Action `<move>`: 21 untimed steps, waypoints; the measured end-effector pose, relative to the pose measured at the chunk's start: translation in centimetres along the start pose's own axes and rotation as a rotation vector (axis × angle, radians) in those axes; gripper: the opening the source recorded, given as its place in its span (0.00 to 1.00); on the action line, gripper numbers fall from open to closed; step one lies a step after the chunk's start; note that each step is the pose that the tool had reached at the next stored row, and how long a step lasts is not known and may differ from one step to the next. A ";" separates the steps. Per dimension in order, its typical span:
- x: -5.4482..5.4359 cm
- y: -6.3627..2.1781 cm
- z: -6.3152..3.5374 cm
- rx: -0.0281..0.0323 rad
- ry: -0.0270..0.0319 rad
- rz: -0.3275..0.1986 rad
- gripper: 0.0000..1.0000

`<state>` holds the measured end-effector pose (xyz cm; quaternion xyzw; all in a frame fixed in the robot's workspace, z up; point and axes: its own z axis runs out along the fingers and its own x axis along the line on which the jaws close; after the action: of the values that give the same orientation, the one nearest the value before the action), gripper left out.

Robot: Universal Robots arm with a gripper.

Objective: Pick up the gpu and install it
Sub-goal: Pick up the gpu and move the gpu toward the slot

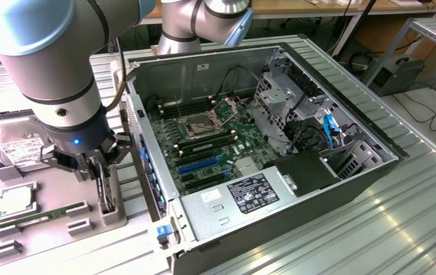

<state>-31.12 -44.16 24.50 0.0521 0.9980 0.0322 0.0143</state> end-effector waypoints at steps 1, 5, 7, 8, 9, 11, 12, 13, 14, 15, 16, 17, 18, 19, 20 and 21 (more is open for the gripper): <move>0.0 0.00 0.00 0.0000 0.0000 0.000 0.27; 0.0 0.00 0.00 -0.0001 0.0000 0.000 0.27; 0.0 0.00 0.00 -0.0001 0.0000 0.000 0.27; 0.0 0.00 0.00 -0.0001 0.0000 0.000 0.27; 0.0 0.00 0.00 0.0000 0.0000 0.000 0.27; 0.0 0.00 0.00 -0.0001 -0.0001 0.000 0.27; 0.0 0.00 0.00 -0.0001 0.0000 0.000 0.27; 0.0 0.00 0.00 -0.0001 0.0000 0.000 0.27; 0.0 0.00 0.00 -0.0001 0.0000 0.000 0.27; 0.0 0.00 0.00 0.0000 0.0000 0.000 0.27; 0.0 0.00 0.00 0.0000 0.0000 -0.001 0.27; 0.0 0.00 0.00 0.0000 0.0002 -0.004 0.27; 0.0 0.00 0.00 -0.0002 0.0005 -0.008 0.27; 0.0 0.00 0.00 -0.0005 0.0012 -0.018 0.27; 0.0 0.00 0.00 -0.0007 0.0019 -0.028 0.27; 0.0 0.00 0.00 -0.0009 0.0024 -0.037 0.27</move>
<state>-31.11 -44.16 24.50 0.0334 0.9988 0.0325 0.0137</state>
